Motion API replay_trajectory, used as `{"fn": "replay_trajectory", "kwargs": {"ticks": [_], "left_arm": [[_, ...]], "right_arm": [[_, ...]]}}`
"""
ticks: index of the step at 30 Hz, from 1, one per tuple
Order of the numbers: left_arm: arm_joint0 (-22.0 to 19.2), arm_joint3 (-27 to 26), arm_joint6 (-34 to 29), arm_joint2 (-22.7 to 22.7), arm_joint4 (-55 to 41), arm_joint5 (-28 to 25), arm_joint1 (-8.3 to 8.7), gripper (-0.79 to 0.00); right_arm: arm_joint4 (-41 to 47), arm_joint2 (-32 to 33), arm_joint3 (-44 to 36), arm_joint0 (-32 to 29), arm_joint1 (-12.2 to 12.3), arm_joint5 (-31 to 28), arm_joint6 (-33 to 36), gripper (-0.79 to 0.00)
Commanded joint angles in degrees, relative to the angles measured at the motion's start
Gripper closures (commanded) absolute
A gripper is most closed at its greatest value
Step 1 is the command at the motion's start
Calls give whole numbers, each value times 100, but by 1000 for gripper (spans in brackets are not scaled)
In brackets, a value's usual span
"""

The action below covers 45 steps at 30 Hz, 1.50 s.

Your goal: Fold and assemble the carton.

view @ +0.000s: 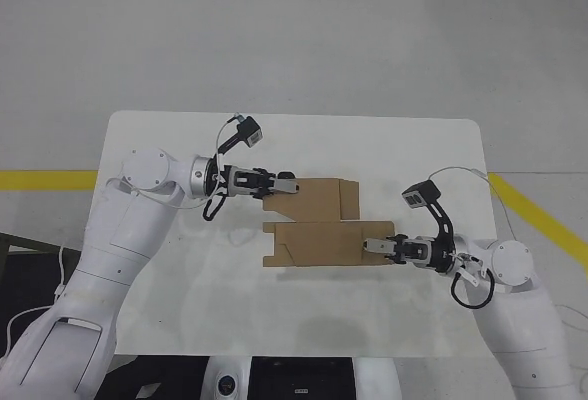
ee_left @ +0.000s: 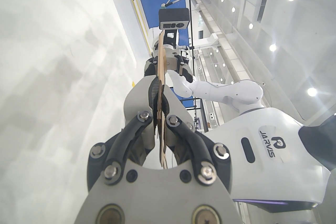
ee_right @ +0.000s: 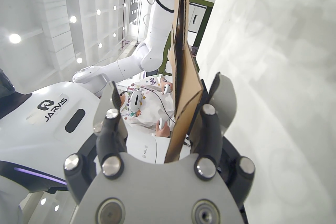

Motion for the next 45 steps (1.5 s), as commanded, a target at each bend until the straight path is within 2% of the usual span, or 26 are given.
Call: {"fn": "replay_trajectory", "kwargs": {"ticks": [1, 4, 12, 14, 16, 17, 20, 21, 22, 23, 34, 45], "left_arm": [[-12, 9, 4, 12, 11, -13, 1, 0], [-31, 25, 3, 26, 15, -20, 2, 0], [-63, 56, -33, 30, -10, -2, 17, 0], [-63, 48, -23, 24, -51, 13, 19, 0], [-65, 35, -24, 25, -82, 30, 20, -12], [-67, 23, -16, 26, -108, 41, 20, -89], [-69, -7, -19, 39, -152, 64, 19, -200], [-70, -12, -22, 41, -162, 70, 19, -329], [-73, -19, -19, 41, -175, 77, 19, -511], [-76, -29, -25, 41, -193, 83, 20, -785], [62, -86, 19, -103, -368, 259, 72, -785], [240, -441, 129, -180, -675, 488, 95, -785]], "right_arm": [[18, -24, -12, 4, 8, 6, 23, -194], [43, -56, -9, 17, 20, -1, 43, -111], [83, -104, 42, 53, 55, -39, 40, -40], [86, -108, 58, 58, 64, -35, 27, 0], [86, -114, 66, 58, 71, -44, 17, 0], [89, -122, 73, 58, 77, -42, 14, 0], [92, -134, 76, 59, 89, -51, -9, 0], [93, -137, 76, 60, 92, -52, -12, 0], [101, -140, 79, 59, 95, -55, -27, 0], [106, -147, 77, 58, 100, -59, -38, 0], [-19, -58, 125, 25, 169, 19, -127, 0], [-192, 37, 62, -122, 247, 94, -209, 0]]}}
